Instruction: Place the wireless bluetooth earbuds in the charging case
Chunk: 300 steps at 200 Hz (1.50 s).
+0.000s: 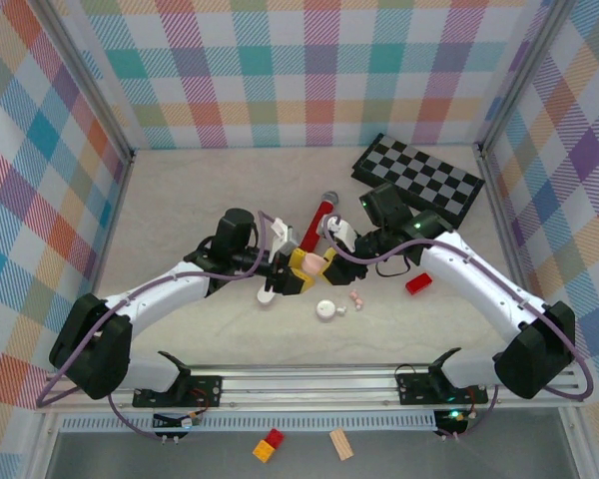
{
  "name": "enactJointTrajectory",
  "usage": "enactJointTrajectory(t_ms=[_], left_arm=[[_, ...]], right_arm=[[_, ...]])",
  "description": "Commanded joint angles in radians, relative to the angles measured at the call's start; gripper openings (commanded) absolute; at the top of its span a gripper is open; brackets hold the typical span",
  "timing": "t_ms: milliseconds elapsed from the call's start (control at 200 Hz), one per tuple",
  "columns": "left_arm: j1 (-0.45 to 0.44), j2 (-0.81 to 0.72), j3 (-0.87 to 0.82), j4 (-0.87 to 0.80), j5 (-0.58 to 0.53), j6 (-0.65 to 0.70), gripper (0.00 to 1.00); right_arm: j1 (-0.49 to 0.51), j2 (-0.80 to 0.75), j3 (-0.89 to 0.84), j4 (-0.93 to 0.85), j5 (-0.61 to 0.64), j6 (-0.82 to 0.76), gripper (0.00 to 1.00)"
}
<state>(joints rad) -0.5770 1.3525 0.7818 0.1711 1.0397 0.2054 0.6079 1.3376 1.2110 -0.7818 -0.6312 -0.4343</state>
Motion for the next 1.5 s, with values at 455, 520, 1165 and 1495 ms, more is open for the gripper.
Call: enactJointTrajectory(t_ms=[455,520,1165,1495], left_arm=[[-0.017,-0.003,0.028,0.067,0.061,-0.024,0.52],[-0.017,0.000,0.030,0.064,0.066,-0.023,0.47],[-0.019,0.020,0.037,0.085,0.080,-0.038,0.38],[-0.020,0.022,0.039,0.088,0.082,-0.046,0.49]], right_arm=[[-0.007,0.035,0.033,-0.042,-0.061,-0.039,0.40],[-0.007,0.038,0.035,-0.042,-0.056,-0.038,0.40],[-0.007,0.052,0.038,-0.042,-0.028,-0.038,0.40],[-0.006,0.051,0.043,-0.055,-0.035,-0.041,0.39]])
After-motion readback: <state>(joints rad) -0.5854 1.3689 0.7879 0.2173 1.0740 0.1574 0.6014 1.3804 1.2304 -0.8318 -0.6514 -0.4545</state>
